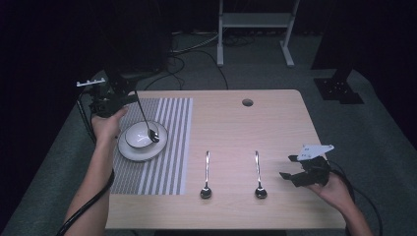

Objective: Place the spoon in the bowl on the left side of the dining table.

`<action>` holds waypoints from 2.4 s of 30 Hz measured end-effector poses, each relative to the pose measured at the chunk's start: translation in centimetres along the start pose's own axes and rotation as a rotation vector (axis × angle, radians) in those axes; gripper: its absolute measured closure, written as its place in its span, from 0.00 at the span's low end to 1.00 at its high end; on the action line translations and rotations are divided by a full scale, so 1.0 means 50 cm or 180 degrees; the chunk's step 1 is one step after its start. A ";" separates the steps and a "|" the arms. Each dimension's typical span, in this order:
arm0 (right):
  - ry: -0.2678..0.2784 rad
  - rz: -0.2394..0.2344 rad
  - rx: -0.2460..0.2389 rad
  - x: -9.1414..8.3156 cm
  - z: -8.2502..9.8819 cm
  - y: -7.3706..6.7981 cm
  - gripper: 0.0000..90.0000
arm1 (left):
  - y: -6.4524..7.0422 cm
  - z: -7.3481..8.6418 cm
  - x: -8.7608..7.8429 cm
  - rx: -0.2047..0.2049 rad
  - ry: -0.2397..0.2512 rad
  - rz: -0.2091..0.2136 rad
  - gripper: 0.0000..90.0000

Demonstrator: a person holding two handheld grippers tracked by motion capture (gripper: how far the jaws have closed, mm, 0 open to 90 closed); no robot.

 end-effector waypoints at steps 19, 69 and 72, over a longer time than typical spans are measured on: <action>0.0004 0.0010 0.0001 -0.003 0.002 0.002 0.30 | -0.060 -0.005 -0.041 -0.0097 0.0133 -0.0284 1.00; -0.0001 -0.0046 -0.0011 0.007 0.000 -0.006 0.29 | -0.165 0.090 -0.050 -0.0283 0.0149 -0.0675 1.00; 0.0001 -0.0049 -0.0009 0.008 0.000 -0.006 0.29 | -0.167 0.093 -0.049 -0.0294 0.0133 -0.0670 1.00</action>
Point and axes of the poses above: each handheld gripper's, and its own axes: x roughly forward along the jaws, z roughly out of its underside, y roughly to its right, the point moved 5 cm from there along x, roughly forward along the jaws, and after that the axes turned 3 degrees about y, right-handed, at the moved point
